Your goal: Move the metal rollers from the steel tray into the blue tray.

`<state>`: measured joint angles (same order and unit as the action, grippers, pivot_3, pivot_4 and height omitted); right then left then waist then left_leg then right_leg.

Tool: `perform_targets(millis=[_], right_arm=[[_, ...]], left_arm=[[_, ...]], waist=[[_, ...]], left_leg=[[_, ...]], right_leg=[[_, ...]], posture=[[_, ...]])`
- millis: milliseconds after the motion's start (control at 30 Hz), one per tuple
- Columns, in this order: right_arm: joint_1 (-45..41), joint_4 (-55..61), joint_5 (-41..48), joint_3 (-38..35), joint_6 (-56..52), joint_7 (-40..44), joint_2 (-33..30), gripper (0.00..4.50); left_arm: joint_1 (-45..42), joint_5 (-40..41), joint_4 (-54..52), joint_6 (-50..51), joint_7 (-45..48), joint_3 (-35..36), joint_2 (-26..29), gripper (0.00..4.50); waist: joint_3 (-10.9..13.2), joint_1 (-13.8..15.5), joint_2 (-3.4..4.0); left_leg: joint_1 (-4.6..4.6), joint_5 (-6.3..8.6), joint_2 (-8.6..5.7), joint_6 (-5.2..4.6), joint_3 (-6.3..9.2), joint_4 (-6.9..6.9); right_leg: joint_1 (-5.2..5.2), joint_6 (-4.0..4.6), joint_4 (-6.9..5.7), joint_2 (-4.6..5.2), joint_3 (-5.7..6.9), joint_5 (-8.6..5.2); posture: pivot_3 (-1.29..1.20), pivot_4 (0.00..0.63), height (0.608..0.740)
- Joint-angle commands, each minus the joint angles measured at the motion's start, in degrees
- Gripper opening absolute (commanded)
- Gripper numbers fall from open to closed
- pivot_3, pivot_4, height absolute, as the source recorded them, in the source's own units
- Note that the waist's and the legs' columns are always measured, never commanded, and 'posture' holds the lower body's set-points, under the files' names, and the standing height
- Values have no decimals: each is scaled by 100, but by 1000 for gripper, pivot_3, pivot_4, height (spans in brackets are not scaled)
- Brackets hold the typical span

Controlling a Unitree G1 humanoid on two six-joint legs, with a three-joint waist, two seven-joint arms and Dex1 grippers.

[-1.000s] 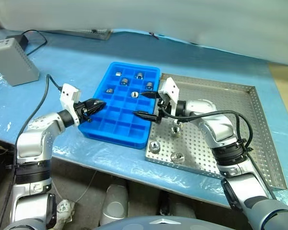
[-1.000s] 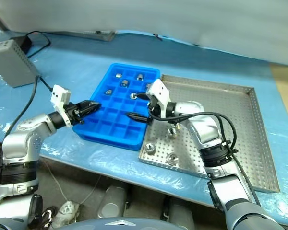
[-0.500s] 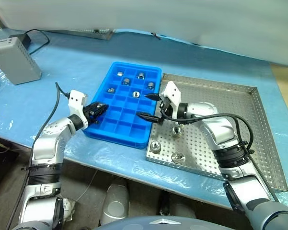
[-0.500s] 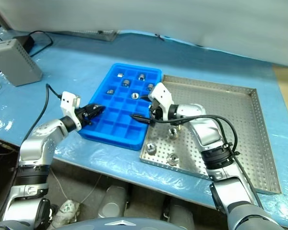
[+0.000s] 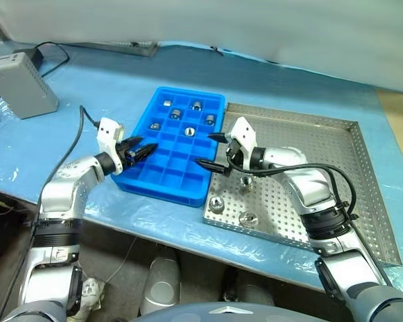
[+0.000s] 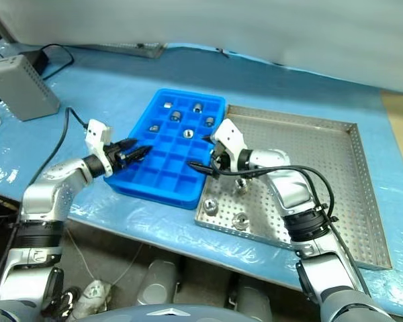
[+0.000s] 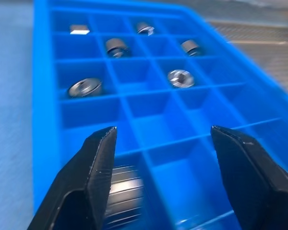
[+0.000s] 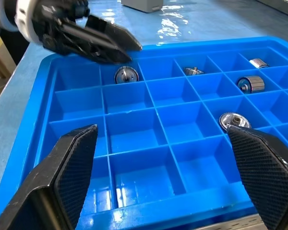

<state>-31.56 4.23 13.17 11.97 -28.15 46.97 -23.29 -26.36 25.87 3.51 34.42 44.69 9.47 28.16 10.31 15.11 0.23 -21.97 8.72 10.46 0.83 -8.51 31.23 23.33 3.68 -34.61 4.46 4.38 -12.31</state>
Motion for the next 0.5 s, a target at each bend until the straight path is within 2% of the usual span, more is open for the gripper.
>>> perform_targets(millis=[33,267,500], right_arm=[[101,391,64,-257,-8,-93,-148,4500],[525,917,107,-591,-276,-426,-391,4500],[1433,1927,216,-1422,-799,-978,-731,4500]], left_arm=[[-285,117,-148,-93,319,-89,158,3313],[-1158,38,426,-309,962,-685,-88,3313],[-2201,-889,2209,-1349,1912,-1869,-565,3313]], waist=[[0,-10,0],[0,-80,1],[-1,-315,-2]], left_leg=[[1,0,0,0,0,2],[6,-5,0,7,-4,6],[-2,-14,-6,21,-6,8]], right_leg=[[0,0,-2,0,-1,0],[-1,-2,-9,-1,-9,-1],[1,-13,-2,-2,-15,-3]], posture=[[335,150,740],[197,150,740],[33,150,740]])
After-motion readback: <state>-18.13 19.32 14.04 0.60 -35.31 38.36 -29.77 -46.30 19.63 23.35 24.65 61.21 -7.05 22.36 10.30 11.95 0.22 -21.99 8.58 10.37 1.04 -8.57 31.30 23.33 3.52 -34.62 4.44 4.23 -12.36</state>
